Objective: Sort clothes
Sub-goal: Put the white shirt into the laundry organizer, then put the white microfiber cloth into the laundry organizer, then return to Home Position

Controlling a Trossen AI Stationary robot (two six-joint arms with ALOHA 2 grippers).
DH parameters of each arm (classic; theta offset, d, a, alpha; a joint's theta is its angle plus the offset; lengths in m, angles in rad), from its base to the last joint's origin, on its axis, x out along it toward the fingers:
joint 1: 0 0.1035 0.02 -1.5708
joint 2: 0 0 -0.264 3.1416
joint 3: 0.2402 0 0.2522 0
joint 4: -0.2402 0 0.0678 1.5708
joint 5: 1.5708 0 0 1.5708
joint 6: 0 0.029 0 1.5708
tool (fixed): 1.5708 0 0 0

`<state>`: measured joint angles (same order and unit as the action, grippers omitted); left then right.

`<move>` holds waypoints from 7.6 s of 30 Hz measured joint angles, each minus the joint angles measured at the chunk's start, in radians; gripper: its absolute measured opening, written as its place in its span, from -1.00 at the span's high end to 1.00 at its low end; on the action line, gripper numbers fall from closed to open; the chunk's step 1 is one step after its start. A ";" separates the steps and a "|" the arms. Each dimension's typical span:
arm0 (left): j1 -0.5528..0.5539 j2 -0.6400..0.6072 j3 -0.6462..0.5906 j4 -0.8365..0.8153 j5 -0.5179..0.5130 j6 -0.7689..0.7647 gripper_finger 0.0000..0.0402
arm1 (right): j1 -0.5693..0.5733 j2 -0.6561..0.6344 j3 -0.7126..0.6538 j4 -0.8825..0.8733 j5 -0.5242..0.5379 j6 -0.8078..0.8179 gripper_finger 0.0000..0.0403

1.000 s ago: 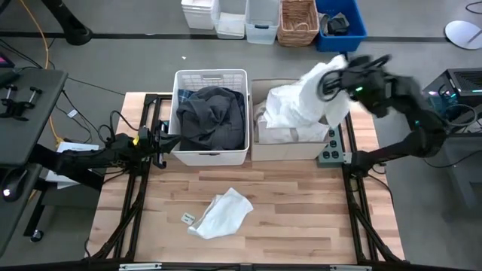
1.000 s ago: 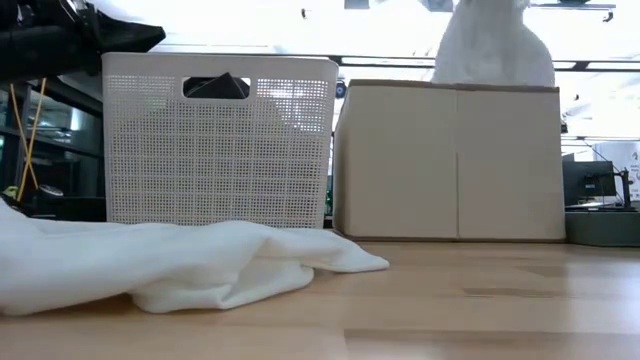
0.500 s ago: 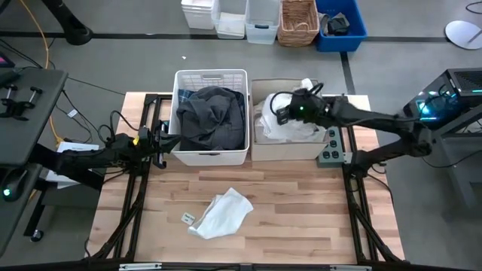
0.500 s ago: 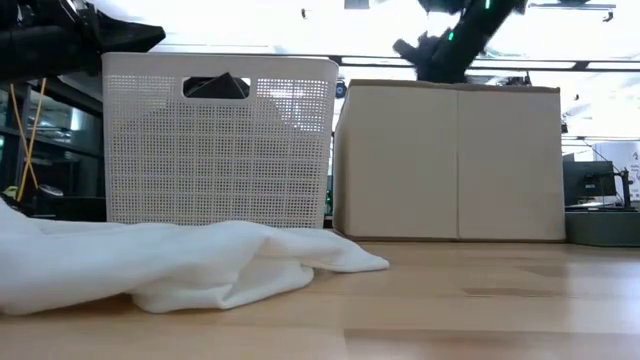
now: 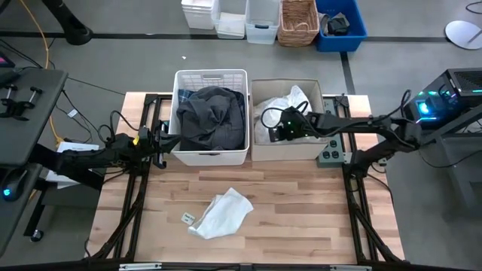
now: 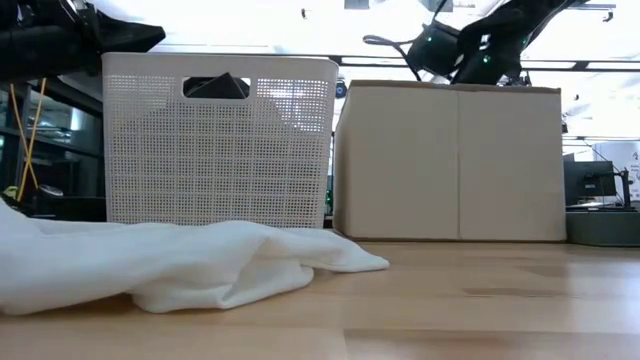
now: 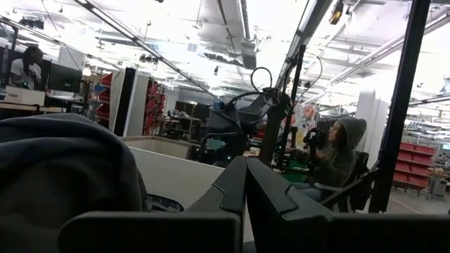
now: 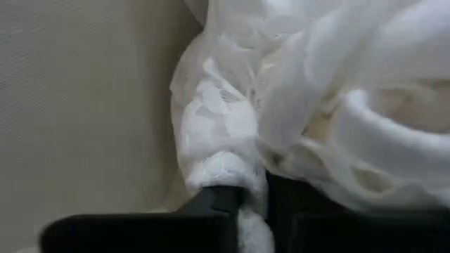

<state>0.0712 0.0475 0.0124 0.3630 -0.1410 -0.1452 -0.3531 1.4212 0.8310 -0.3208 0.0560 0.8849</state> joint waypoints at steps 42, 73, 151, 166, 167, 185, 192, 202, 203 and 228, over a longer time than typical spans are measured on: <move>0.000 0.000 0.000 0.000 -0.001 0.000 1.00 | 0.742 0.446 0.721 -0.075 -0.011 -0.677 -0.33; 0.000 0.000 0.000 0.000 0.000 0.000 1.00 | 0.739 1.095 1.335 -0.731 0.078 -0.920 0.89; 0.000 0.000 0.000 0.000 -0.001 0.000 1.00 | 0.578 -0.370 -0.004 0.346 -0.015 -0.465 0.79; 0.000 0.000 0.000 0.000 -0.001 0.000 1.00 | 0.650 -0.753 -0.524 0.773 0.320 -0.417 0.99; 0.000 0.000 0.000 0.000 -0.001 0.000 1.00 | 0.625 -0.761 -0.552 0.814 0.304 -0.419 1.00; 0.000 0.000 0.000 0.000 0.000 0.000 1.00 | 0.452 -0.753 -0.791 1.008 -0.055 -0.442 1.00; 0.000 0.000 0.000 0.000 -0.001 0.000 1.00 | 0.458 -0.755 -0.799 0.881 -0.093 -0.704 1.00; 0.000 0.000 0.000 0.000 0.000 0.000 1.00 | 0.429 -0.755 -0.797 0.681 -0.020 -0.747 1.00; 0.000 0.000 0.000 0.000 -0.001 0.000 1.00 | 0.427 -0.755 -0.797 0.657 -0.002 -0.720 1.00; 0.000 0.000 0.000 -0.001 0.000 0.000 1.00 | 0.461 -1.134 -0.797 0.339 -0.067 -0.753 1.00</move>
<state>0.0714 0.0479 0.0128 0.3622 -0.1413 -0.1452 0.1084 0.2867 0.0341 0.0184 -0.0113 0.1324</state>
